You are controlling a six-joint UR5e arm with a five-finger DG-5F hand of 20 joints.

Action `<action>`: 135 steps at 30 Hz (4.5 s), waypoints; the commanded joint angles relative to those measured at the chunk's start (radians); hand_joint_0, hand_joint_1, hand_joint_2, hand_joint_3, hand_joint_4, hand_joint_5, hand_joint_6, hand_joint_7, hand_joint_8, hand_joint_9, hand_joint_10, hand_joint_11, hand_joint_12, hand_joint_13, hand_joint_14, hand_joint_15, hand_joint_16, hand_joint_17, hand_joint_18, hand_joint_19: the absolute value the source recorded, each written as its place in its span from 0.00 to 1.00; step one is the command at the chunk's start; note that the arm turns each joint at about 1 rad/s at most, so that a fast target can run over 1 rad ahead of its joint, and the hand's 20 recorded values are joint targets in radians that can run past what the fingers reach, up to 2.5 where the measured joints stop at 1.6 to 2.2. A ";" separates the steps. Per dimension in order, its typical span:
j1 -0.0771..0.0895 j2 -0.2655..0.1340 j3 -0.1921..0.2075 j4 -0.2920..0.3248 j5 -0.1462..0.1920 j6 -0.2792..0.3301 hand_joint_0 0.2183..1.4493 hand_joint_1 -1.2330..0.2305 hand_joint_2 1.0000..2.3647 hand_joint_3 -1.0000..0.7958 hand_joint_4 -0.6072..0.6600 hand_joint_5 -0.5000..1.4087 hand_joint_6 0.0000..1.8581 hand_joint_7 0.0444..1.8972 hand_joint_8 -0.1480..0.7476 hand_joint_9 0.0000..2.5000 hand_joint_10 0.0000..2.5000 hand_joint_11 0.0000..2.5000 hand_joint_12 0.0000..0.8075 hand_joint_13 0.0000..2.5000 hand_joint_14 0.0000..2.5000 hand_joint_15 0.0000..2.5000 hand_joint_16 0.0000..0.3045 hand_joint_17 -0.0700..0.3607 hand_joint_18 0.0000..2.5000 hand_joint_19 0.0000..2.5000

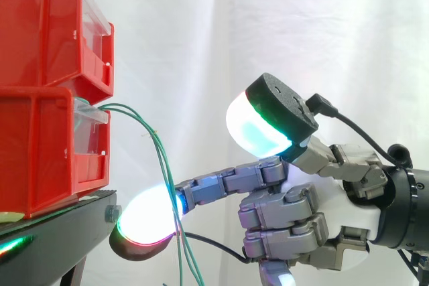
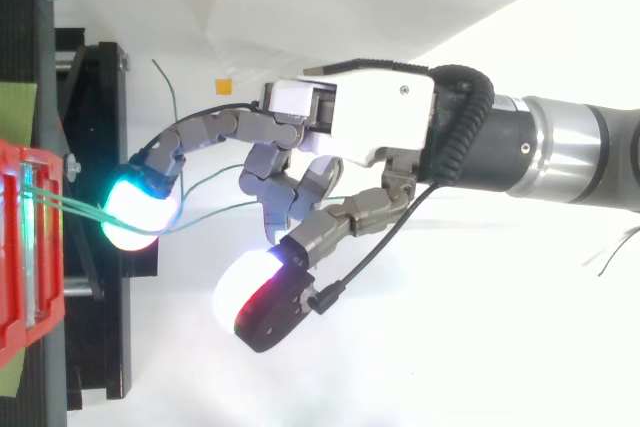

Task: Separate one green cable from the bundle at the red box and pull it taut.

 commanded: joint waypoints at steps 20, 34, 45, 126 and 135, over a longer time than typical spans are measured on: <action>0.004 0.000 0.000 -0.008 0.000 0.010 0.29 0.32 0.00 0.28 0.73 0.22 0.27 0.58 0.59 0.58 1.00 0.67 0.66 0.58 1.00 0.60 0.19 0.47 0.72 0.11; -0.003 0.000 0.000 -0.008 0.002 0.019 0.27 0.38 0.00 0.28 0.72 0.23 0.27 0.55 0.58 0.63 1.00 0.67 0.65 0.62 1.00 0.58 0.61 0.48 0.77 0.09; -0.022 0.000 0.000 -0.033 -0.001 0.045 0.31 0.34 0.00 0.28 0.66 0.24 0.27 0.63 0.58 0.64 1.00 0.66 0.65 0.62 1.00 0.58 0.58 0.47 0.78 0.10; 0.078 0.000 0.046 -0.051 0.072 -0.206 0.20 0.32 0.00 0.28 0.76 0.21 0.27 0.43 0.60 0.62 1.00 0.67 0.67 0.62 1.00 0.58 0.69 0.53 0.79 0.06; 0.082 0.000 0.044 -0.074 0.072 -0.208 0.21 0.32 0.00 0.28 0.76 0.21 0.27 0.44 0.60 0.62 1.00 0.68 0.67 0.62 1.00 0.58 0.68 0.52 0.78 0.07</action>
